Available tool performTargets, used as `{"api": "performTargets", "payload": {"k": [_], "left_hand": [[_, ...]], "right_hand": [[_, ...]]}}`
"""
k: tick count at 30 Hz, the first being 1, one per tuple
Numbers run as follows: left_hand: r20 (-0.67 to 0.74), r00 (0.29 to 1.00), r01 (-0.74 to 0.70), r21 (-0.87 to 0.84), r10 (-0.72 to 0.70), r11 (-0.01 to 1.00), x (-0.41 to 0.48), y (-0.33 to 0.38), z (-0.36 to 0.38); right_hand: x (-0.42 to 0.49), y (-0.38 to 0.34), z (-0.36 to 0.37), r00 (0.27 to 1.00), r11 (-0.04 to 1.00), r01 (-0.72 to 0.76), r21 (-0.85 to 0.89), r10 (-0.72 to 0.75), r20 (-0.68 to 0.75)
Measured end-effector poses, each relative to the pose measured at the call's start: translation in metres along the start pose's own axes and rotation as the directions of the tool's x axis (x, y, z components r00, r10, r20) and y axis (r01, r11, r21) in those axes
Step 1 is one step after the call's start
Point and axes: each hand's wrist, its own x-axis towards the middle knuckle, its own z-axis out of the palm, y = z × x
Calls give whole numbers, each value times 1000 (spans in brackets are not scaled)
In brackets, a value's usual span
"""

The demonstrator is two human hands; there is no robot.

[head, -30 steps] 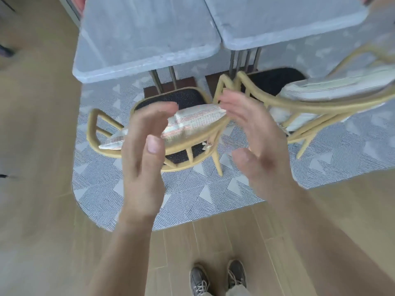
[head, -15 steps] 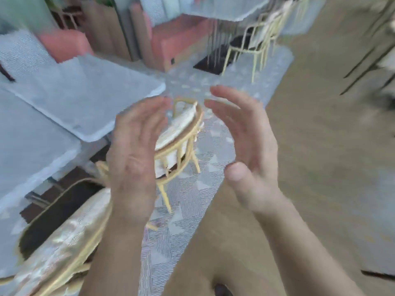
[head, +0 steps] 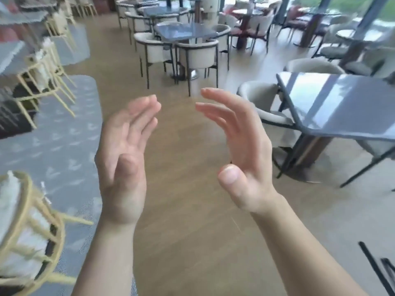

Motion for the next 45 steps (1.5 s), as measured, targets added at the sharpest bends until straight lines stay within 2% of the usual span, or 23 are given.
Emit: {"api": "performTargets", "payload": {"k": [7, 11, 17, 22, 29, 37, 42, 45], "left_hand": [[230, 973, 15, -141, 18, 990, -14, 5, 142], [330, 944, 98, -226, -18, 969, -54, 1, 231], [490, 870, 227, -316, -46, 921, -91, 4, 347], [634, 773, 315, -395, 8, 863, -95, -4, 427], [780, 608, 457, -497, 149, 737, -121, -11, 513], [859, 447, 637, -501, 248, 586, -159, -5, 567], [876, 413, 706, -482, 250, 519, -174, 3, 582], [882, 394, 699, -471, 261, 538, -184, 15, 593]], "right_hand": [[-68, -67, -132, 977, 976, 33, -214, -76, -199], [-126, -108, -204, 951, 963, -56, -262, -29, -308], [-192, -155, -286, 894, 919, -143, -368, -40, -446], [-228, -186, -339, 810, 856, -234, -461, -90, -579], [-271, -228, -363, 685, 698, -379, -608, -230, -691], [-314, -261, -350, 513, 519, -585, -623, -359, -780], [-331, -273, -349, 480, 450, -633, -630, -411, -775], [-343, -290, -354, 490, 410, -640, -650, -433, -756]]}}
